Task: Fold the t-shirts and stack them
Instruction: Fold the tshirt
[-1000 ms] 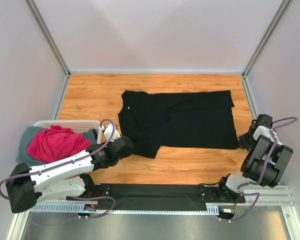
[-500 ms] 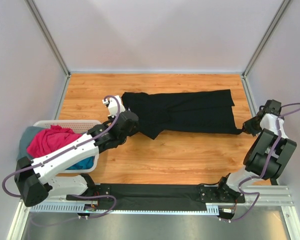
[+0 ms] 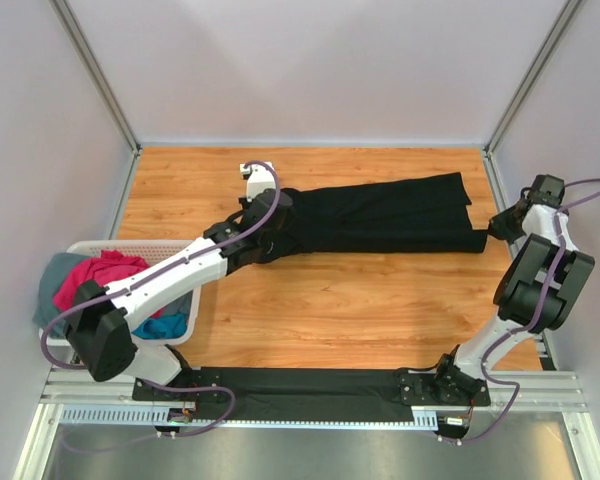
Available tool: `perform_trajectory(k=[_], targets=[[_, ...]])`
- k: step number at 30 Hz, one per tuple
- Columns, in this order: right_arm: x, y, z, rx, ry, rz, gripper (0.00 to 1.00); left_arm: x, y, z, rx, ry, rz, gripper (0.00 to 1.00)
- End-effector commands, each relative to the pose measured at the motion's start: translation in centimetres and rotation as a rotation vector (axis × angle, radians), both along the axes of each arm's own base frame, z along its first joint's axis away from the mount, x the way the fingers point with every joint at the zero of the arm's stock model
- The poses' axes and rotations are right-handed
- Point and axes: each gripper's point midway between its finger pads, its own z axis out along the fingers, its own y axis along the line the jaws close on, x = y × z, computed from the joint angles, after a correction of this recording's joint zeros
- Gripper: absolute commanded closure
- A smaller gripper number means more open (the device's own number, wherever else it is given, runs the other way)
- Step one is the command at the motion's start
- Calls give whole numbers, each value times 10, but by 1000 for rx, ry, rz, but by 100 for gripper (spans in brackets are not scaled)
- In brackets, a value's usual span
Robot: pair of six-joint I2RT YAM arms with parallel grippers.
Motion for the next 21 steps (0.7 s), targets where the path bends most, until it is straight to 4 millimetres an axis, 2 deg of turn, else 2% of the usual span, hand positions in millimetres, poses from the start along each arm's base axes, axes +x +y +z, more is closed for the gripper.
perform_trajectory(k=[1, 4, 6, 7, 10, 14, 21], targets=[[34, -12, 13, -34, -78, 10, 100, 22, -2, 29, 11, -73, -5, 100], [53, -9, 13, -32, -90, 38, 100, 28, -5, 15, 34, -38, 9, 100], [61, -6, 8, -27, -87, 46, 100, 30, -8, 12, 33, -27, 10, 100], [70, -3, 14, -35, -103, 60, 99, 33, -10, 12, 37, -25, 13, 100], [84, 2, 13, -35, -111, 81, 100, 39, -12, 8, 65, -14, 26, 100], [97, 7, 6, -32, -105, 96, 99, 48, -9, 5, 114, -11, 53, 100], [112, 7, -1, -42, -93, 109, 100, 48, 1, -5, 119, 18, 124, 100]])
